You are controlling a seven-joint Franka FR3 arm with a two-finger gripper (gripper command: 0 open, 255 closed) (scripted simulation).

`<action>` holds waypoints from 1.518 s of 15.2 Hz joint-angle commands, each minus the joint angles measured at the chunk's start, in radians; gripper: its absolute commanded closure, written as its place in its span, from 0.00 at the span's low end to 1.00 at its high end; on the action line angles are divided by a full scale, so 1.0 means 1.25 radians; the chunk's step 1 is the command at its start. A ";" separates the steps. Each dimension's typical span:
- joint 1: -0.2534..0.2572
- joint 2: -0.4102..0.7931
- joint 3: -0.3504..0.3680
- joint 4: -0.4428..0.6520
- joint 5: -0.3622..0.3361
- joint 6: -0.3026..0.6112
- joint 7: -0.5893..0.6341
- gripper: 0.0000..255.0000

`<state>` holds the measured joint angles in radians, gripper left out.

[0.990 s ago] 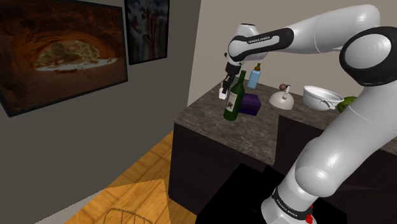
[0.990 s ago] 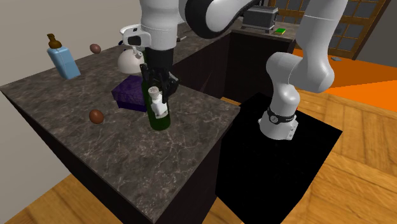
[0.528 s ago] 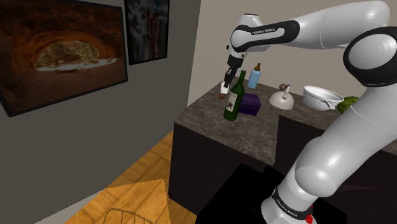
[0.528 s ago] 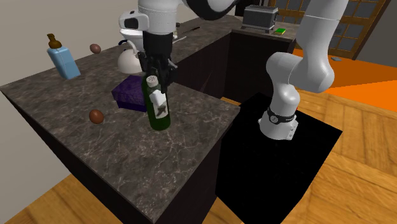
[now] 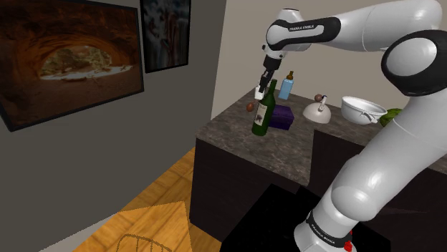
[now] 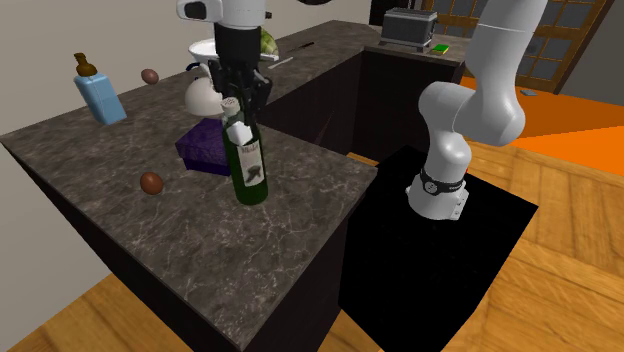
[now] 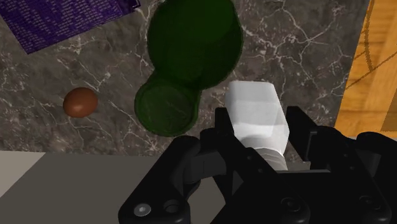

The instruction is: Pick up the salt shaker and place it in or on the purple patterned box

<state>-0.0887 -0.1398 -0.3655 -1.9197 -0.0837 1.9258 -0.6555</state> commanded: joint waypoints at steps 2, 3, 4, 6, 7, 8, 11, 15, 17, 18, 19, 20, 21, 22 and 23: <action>-0.023 0.027 -0.037 0.034 0.015 -0.005 -0.066 1.00; -0.032 0.038 -0.049 0.047 0.022 -0.007 -0.089 1.00; -0.040 0.049 -0.061 0.060 0.029 -0.009 -0.111 1.00; -0.057 0.076 -0.085 0.091 0.046 -0.015 -0.157 1.00; -0.066 0.091 -0.096 0.107 0.056 -0.018 -0.180 1.00; -0.076 0.106 -0.108 0.125 0.067 -0.022 -0.203 1.00; -0.110 0.160 -0.139 0.186 0.105 -0.037 -0.274 1.00; -0.167 0.246 -0.172 0.285 0.167 -0.068 -0.368 1.00; -0.204 0.295 -0.182 0.345 0.202 -0.089 -0.413 1.00; -0.224 0.322 -0.187 0.377 0.220 -0.101 -0.435 1.00; -0.246 0.349 -0.190 0.412 0.238 -0.114 -0.455 1.00; -0.269 0.377 -0.192 0.449 0.256 -0.129 -0.475 1.00; -0.294 0.406 -0.192 0.489 0.274 -0.145 -0.493 1.00; -0.299 0.410 -0.192 0.495 0.277 -0.147 -0.495 1.00; -0.297 0.408 -0.191 0.481 0.275 -0.135 -0.496 1.00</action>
<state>-0.4505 0.3575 -0.6049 -1.3280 0.2525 1.7561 -1.2666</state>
